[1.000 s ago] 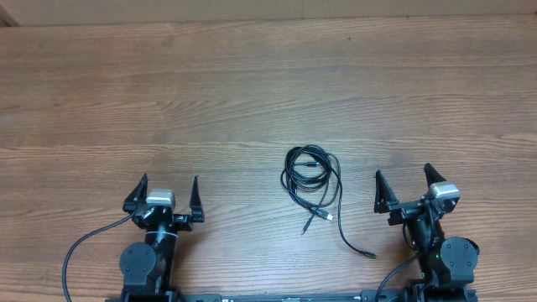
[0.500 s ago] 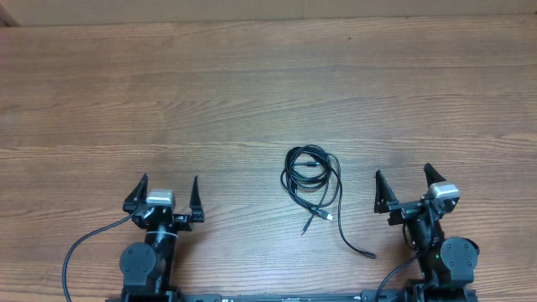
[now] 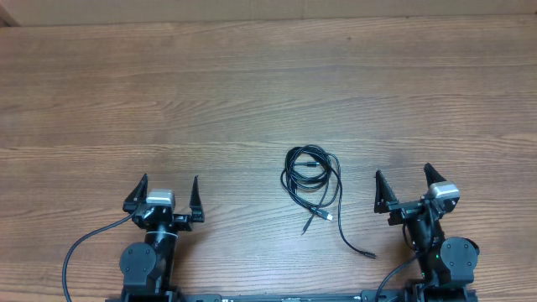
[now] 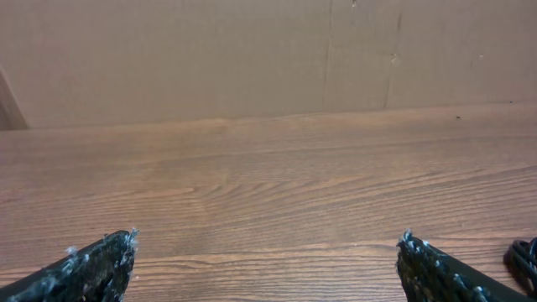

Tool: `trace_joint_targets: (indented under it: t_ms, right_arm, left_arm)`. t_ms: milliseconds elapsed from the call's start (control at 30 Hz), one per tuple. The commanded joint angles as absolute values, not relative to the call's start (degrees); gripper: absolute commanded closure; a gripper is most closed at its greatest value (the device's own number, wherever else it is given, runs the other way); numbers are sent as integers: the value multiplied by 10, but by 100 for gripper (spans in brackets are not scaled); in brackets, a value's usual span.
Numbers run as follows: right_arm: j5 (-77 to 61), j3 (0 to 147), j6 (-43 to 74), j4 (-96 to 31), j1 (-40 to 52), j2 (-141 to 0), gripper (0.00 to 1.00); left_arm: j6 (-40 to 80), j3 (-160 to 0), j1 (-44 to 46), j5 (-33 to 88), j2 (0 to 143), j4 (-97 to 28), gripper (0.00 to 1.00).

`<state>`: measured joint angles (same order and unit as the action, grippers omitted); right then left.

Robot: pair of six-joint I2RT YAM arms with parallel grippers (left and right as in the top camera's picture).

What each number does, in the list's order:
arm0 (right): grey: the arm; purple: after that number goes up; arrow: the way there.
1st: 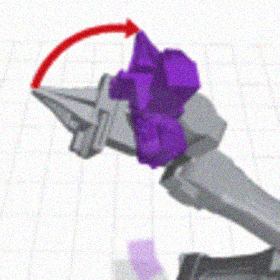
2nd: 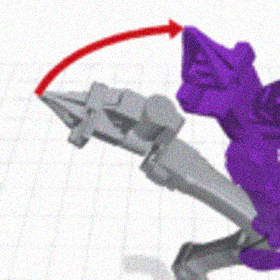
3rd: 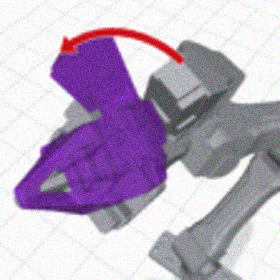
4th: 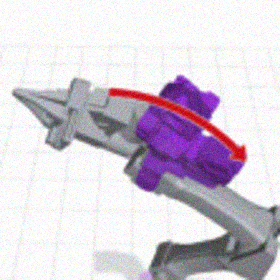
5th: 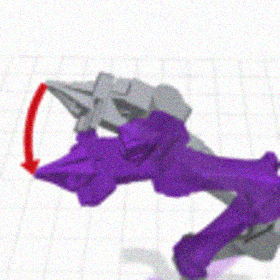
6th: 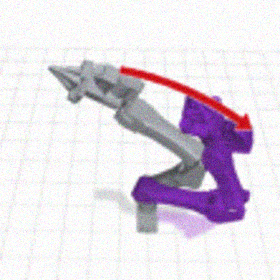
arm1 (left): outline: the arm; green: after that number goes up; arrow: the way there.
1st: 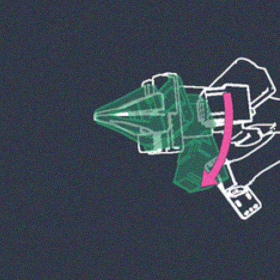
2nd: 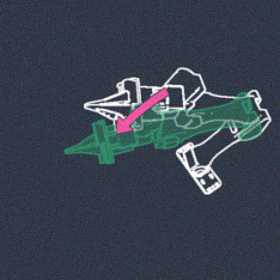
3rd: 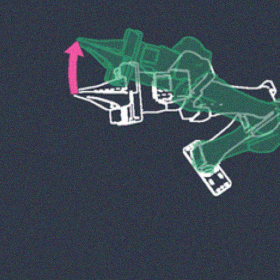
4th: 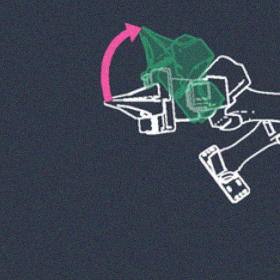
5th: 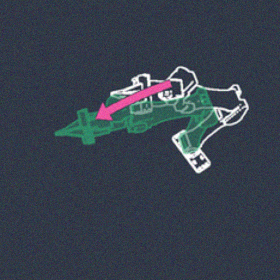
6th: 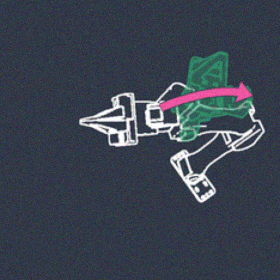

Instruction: Untangle cables

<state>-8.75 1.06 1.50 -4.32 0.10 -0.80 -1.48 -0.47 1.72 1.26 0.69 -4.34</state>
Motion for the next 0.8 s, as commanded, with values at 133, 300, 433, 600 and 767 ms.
trace_joint_targets:
  t_ms: [133,300,433,600,767]
  right_arm:
    - [-88,5,17,-40,3,-2,0]
    - [-88,5,17,-40,3,-2,0]
    - [-89,5,17,-40,3,-2,0]
    - [-88,5,17,-40,3,-2,0]
    - [-89,5,17,-40,3,-2,0]
  left_arm:
    - [-17,-3,11,11,3,-45,0]
    - [-17,-3,11,11,3,-45,1]
    - [-9,-3,11,11,3,-45,0]
    - [32,-17,11,25,3,-70,0]
    - [32,-108,11,41,4,-206,0]
